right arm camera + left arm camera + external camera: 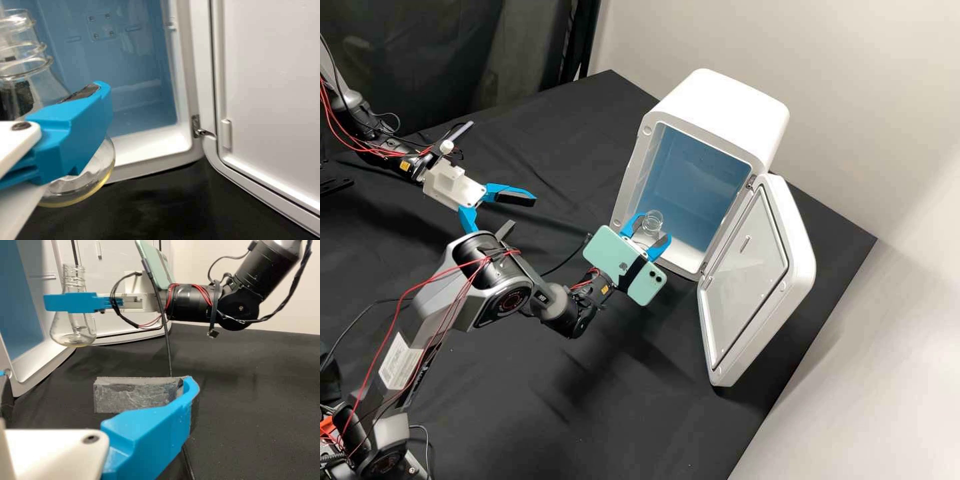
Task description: Place the flask in the incubator
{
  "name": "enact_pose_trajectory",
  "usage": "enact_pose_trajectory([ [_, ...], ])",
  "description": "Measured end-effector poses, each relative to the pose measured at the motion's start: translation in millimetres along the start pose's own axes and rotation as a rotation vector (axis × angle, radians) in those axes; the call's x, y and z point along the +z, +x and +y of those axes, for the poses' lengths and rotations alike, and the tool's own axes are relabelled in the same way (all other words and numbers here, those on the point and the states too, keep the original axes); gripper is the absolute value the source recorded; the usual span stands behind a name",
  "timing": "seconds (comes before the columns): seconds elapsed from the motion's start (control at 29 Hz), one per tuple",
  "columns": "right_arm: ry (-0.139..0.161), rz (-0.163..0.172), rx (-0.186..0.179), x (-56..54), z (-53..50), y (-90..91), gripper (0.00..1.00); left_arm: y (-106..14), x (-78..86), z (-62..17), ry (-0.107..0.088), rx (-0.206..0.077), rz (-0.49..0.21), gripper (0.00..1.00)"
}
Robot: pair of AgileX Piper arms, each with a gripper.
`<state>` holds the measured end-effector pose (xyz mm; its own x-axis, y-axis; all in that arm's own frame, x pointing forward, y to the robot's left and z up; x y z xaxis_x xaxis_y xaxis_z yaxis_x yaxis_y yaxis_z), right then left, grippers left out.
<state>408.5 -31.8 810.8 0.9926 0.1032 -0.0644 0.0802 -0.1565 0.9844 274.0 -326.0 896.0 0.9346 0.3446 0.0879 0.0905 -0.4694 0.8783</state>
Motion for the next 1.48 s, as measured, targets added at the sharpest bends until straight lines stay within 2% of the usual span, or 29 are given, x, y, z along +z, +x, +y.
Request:
enact_pose_trajectory([
  [0.35, 0.001, -0.005, 0.000, -2.7, -1.0, 10.5, 0.00, 0.0, 0.0, 0.0, 0.000, 0.000, 0.000, 1.00],
  [0.79, 0.004, -0.061, -0.027, 15.4, -8.9, 23.1, 0.00, 0.0, 0.0, 0.0, 0.000, 0.000, 0.000, 1.00],
  [1.04, 0.004, -0.080, -0.024, 23.8, -6.9, 28.0, 0.00, 0.0, 0.0, 0.0, 0.000, 0.000, 0.000, 1.00],
  [1.48, -0.001, -0.075, -0.017, 23.9, -4.2, 33.2, 0.00, 0.0, 0.0, 0.0, 0.000, 0.000, 0.000, 1.00],
])
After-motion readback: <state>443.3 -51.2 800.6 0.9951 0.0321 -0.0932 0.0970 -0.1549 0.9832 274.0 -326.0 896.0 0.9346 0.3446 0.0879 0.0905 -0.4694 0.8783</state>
